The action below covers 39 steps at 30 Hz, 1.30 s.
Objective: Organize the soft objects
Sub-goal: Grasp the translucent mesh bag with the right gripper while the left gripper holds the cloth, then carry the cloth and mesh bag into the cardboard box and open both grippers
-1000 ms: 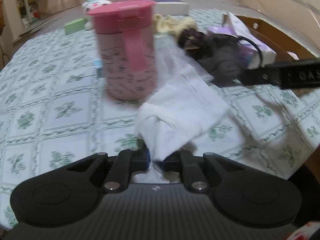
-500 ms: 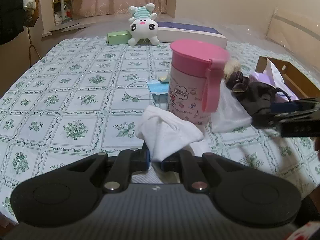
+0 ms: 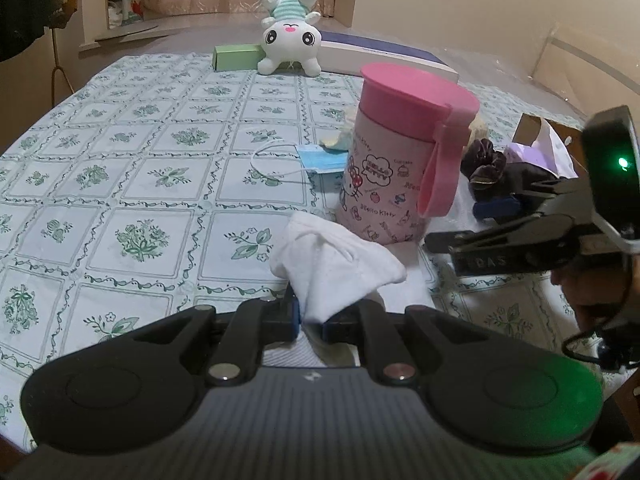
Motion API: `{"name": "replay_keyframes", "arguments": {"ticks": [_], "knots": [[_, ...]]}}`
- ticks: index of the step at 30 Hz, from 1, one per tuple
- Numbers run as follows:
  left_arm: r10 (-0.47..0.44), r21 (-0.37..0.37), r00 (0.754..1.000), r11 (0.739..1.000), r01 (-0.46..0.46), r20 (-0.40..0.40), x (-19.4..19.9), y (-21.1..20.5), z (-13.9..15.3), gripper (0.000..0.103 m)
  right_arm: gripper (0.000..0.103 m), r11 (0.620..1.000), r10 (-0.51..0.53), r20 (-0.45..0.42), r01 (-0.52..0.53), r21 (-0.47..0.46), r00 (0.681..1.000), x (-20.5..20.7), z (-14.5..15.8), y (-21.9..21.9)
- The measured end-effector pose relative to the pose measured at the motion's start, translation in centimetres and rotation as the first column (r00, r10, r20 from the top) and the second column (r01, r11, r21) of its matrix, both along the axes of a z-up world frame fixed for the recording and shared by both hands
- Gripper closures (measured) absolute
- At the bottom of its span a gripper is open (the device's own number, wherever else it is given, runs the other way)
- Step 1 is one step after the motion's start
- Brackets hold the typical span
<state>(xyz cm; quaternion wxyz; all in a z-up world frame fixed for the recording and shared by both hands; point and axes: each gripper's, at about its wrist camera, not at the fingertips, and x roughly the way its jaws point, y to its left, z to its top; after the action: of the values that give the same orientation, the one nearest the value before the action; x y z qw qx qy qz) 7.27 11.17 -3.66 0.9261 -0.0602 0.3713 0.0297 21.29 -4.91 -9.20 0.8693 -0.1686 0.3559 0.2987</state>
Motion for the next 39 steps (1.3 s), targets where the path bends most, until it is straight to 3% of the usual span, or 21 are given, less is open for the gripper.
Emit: {"name": "replay_keyframes", "arguments": {"ticks": [2, 3, 6, 8, 17, 26, 39], "knots": [[-0.006, -0.001, 1.000, 1.000, 0.006, -0.001, -0.1, 0.0, -0.1, 0.095, 0.064, 1.000, 0.003, 0.016, -0.003, -0.018, 1.000, -0.2, 0.1, 0.1], [-0.009, 0.001, 1.000, 1.000, 0.009, -0.003, -0.1, 0.0, -0.1, 0.095, 0.072, 1.000, 0.003, 0.022, -0.002, -0.029, 1.000, -0.4, 0.2, 0.1], [-0.018, -0.001, 1.000, 1.000, 0.018, -0.007, -0.3, -0.2, -0.2, 0.095, 0.095, 0.999, -0.001, 0.040, 0.003, -0.045, 0.999, -1.1, 0.5, -0.2], [-0.025, -0.002, 1.000, 1.000, 0.025, -0.009, -0.5, -0.4, -0.2, 0.095, 0.101, 0.998, 0.000, 0.060, 0.003, -0.055, 0.998, -2.0, 1.0, -0.3], [-0.061, 0.001, 0.998, 0.998, 0.061, 0.011, -1.7, -2.1, 0.9, 0.095, 0.102, 0.999, 0.007, 0.040, -0.009, 0.043, 0.999, -7.5, 4.0, -3.5], [-0.108, 0.010, 0.992, 0.994, 0.108, 0.060, -3.5, -4.4, 3.3, 0.095, 0.102, 0.988, -0.074, 0.062, 0.064, 0.140, 0.995, -13.0, 7.5, -8.6], [-0.260, 0.008, 0.956, 0.965, 0.261, 0.134, -3.4, -10.9, 7.6, 0.095, 0.102, 0.952, -0.217, 0.109, 0.185, 0.243, 0.970, -16.4, 11.6, -16.4]]}}
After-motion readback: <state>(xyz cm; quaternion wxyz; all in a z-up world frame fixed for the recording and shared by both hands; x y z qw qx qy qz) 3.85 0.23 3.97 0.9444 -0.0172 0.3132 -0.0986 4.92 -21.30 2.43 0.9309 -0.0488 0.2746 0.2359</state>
